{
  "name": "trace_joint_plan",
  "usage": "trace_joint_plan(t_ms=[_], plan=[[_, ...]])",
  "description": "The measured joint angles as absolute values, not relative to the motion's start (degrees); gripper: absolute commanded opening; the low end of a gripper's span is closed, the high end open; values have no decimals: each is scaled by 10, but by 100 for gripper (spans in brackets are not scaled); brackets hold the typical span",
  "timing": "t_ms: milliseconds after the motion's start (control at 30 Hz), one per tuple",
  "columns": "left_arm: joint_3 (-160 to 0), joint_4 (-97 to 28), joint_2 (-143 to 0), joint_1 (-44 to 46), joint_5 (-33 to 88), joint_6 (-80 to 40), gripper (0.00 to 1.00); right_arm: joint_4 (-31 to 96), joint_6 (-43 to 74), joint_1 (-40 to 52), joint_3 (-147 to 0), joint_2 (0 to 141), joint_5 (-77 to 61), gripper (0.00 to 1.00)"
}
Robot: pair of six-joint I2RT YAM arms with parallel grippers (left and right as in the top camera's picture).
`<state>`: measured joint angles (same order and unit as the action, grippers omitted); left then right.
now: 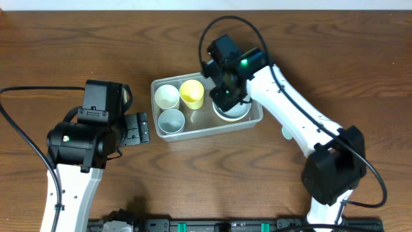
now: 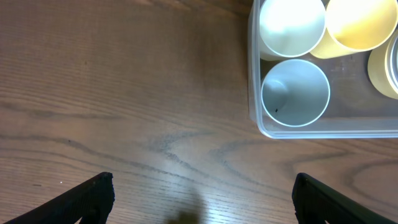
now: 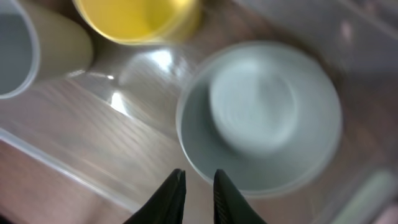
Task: Pack container
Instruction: 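Stack the light-blue bowl onto the bowls in the container, release, then lower the right gripper onto the mint-green spoon and grasp it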
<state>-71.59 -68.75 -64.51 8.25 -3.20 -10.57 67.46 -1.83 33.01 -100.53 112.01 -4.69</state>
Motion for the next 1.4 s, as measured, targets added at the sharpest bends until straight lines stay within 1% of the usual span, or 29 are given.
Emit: trace_joint_plan(t_ms=[133,233,533,767,1067,1233,1300,1400], plan=[[-716,-688,-645,83,-32,-106,92,737,20,319,-1005,1112,-39,16],[-716,-688,-645,83,-32,-106,92,755,45,318,-1003,1112,-37,16],[-716,-692,-645,83,-32,-106,92,712,86,318,-931,1111,-32,17],[-716,-692,-645,83,-32,-106,92,690,93,318,-871,1111,-30,14],[-716,-692,-645,83,-32,-106,92,715,99,327,-867,1111,-35,13],[-716,-692,-645,83,-32,-106,92,702,101,335,-867,1111,-41,13],[-716,-692,-645,83,-32,-106,92,692,100,335,-867,1111,-41,11],[-716,-692,-645,83,-32,-106,92,667,101,335,-867,1106,-37,11]])
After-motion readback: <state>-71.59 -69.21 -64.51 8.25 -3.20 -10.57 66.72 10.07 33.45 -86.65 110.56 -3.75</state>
